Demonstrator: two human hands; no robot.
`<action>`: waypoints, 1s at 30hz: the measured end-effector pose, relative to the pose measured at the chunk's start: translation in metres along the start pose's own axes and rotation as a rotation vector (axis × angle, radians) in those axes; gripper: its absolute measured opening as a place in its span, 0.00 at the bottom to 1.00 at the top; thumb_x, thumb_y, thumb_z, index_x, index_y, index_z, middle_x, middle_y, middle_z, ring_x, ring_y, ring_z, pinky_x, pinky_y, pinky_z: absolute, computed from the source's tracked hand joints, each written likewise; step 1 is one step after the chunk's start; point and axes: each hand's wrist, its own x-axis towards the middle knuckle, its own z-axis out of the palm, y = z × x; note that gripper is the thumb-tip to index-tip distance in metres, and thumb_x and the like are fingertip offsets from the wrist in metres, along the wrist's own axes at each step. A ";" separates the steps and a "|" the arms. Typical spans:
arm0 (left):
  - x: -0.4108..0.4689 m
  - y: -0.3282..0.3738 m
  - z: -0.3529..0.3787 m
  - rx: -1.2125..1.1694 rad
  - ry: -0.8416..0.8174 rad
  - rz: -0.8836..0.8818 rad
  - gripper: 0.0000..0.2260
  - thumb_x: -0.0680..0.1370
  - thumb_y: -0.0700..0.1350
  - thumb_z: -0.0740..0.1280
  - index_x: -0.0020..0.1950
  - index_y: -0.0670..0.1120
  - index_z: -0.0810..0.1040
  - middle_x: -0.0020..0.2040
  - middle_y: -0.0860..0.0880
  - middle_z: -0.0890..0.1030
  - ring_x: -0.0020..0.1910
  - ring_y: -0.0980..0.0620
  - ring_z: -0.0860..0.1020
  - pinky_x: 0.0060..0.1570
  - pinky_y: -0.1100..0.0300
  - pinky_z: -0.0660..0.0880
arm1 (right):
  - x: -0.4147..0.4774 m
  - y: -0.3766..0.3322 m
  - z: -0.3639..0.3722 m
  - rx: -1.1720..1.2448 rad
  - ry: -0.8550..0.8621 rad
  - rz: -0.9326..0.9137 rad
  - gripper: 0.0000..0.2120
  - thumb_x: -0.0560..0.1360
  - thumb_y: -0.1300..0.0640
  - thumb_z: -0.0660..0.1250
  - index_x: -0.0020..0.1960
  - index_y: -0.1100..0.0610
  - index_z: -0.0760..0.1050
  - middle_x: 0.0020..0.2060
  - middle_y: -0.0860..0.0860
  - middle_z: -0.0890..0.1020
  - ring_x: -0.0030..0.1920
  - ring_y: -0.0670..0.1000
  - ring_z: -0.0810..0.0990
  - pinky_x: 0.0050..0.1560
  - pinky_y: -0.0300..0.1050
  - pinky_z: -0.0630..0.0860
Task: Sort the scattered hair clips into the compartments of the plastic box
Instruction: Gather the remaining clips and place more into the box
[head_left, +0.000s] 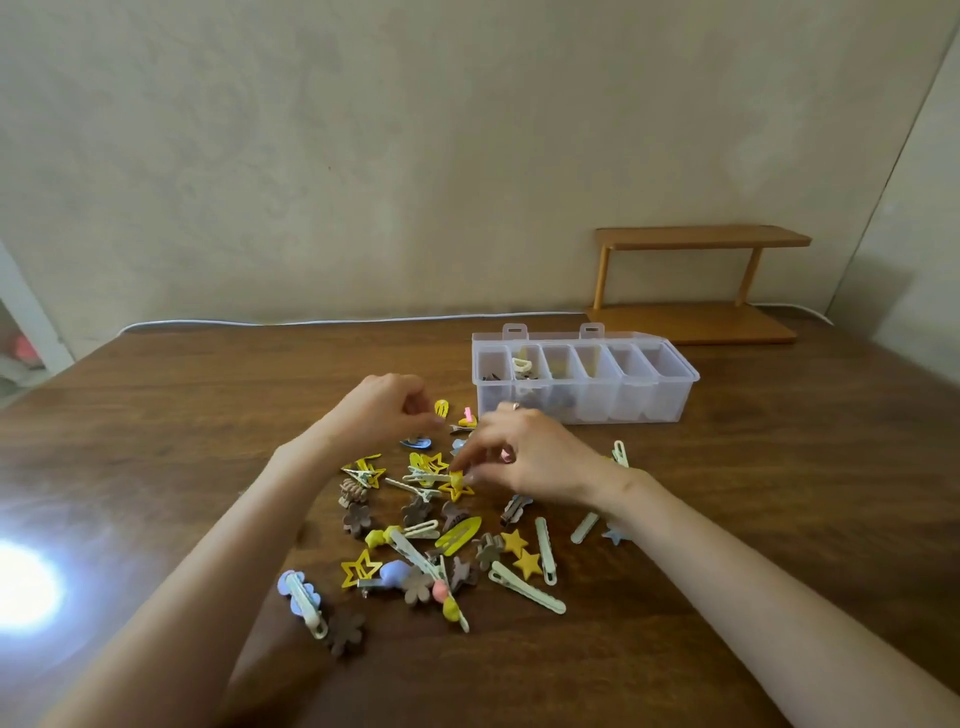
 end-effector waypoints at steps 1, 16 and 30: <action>-0.005 -0.002 -0.002 -0.031 -0.070 0.015 0.07 0.73 0.48 0.71 0.42 0.46 0.77 0.39 0.50 0.80 0.39 0.53 0.76 0.41 0.59 0.72 | 0.000 -0.003 0.002 0.002 -0.047 -0.014 0.08 0.72 0.50 0.70 0.51 0.46 0.82 0.43 0.47 0.78 0.45 0.40 0.67 0.46 0.40 0.67; -0.030 -0.013 -0.003 -0.086 -0.475 0.122 0.07 0.71 0.47 0.73 0.43 0.55 0.77 0.45 0.52 0.78 0.43 0.58 0.74 0.45 0.62 0.72 | -0.007 0.004 0.011 0.064 0.003 0.035 0.03 0.70 0.56 0.73 0.41 0.51 0.79 0.40 0.44 0.78 0.44 0.43 0.74 0.46 0.41 0.73; -0.024 0.004 0.026 -0.437 -0.059 0.083 0.02 0.75 0.44 0.69 0.47 0.48 0.78 0.44 0.52 0.82 0.45 0.54 0.81 0.49 0.58 0.79 | 0.016 0.047 -0.053 0.188 0.730 0.384 0.05 0.72 0.58 0.70 0.40 0.54 0.75 0.34 0.45 0.77 0.38 0.45 0.76 0.42 0.44 0.75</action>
